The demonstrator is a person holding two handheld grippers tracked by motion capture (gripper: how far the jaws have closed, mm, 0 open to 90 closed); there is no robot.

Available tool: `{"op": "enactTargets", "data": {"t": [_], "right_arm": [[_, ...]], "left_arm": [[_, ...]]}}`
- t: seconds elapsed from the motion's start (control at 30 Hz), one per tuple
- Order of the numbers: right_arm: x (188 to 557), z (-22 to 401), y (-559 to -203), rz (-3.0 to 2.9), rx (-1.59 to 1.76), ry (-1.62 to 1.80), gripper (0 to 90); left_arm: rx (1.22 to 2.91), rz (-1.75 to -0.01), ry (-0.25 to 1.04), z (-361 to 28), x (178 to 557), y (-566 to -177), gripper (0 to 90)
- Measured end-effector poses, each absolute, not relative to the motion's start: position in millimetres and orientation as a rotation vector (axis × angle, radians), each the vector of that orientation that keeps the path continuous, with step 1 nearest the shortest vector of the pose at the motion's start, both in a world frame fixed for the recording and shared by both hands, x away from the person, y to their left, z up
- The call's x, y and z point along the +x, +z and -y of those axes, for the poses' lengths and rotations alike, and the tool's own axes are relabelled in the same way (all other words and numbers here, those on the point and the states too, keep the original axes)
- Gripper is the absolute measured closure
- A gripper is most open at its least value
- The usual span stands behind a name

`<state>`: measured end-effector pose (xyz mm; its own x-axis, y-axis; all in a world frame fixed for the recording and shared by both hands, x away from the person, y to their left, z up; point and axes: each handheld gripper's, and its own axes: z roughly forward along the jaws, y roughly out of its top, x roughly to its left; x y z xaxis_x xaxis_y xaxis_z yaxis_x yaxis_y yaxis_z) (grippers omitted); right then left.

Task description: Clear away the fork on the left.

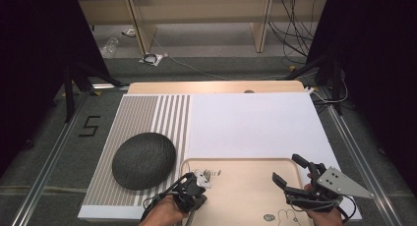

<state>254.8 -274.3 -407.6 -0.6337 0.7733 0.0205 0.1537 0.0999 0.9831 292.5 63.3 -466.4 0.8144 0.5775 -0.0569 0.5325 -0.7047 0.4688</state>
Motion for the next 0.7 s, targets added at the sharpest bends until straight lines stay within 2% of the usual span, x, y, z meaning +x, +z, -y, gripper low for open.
{"op": "enactTargets", "data": {"t": [0.7], "right_arm": [[254.4,274.2,-407.5,-1.874,0.91,1.56,16.9]], "left_arm": [[2.517,-0.906,0.123,-79.7,304.6,-465.2,89.2]]}}
